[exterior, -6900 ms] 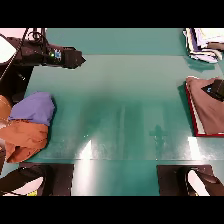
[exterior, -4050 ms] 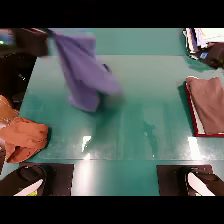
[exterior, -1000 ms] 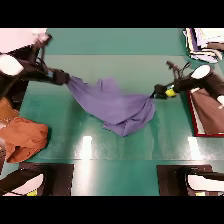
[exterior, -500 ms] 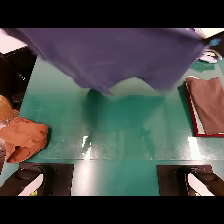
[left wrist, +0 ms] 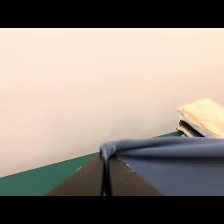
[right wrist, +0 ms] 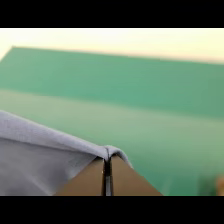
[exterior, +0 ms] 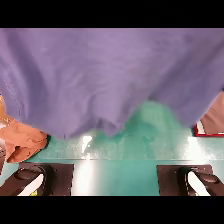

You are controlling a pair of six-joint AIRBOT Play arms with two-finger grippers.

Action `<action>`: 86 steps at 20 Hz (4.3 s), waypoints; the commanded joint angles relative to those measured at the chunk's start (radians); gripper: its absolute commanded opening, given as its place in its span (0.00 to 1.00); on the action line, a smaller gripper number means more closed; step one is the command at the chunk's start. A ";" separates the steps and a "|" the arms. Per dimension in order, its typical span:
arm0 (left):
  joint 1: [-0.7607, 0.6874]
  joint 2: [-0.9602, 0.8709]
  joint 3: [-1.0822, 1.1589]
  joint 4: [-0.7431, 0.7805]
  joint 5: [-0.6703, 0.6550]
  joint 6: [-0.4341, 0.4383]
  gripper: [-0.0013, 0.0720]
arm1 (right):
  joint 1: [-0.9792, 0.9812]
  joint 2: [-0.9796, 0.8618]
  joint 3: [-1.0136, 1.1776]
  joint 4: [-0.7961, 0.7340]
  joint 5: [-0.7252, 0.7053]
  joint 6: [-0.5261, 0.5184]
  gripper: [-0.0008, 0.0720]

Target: Fold the shirts.

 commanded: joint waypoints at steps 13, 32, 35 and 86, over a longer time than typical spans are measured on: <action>0.018 -0.795 -0.252 0.169 -0.079 -0.060 0.09 | 0.283 -0.917 0.023 -0.050 -0.077 0.078 0.04; 0.109 -0.164 -1.253 -0.058 -0.211 -0.067 0.75 | 0.187 -0.434 -0.204 0.024 0.154 -0.009 0.59; 0.109 -0.116 -1.400 -0.198 -0.134 -0.065 0.75 | 0.157 -0.329 -0.344 0.027 0.089 -0.007 0.59; -0.029 0.196 -0.541 0.027 -0.087 -0.102 0.05 | -0.174 0.171 -0.480 0.094 -0.217 -0.013 0.03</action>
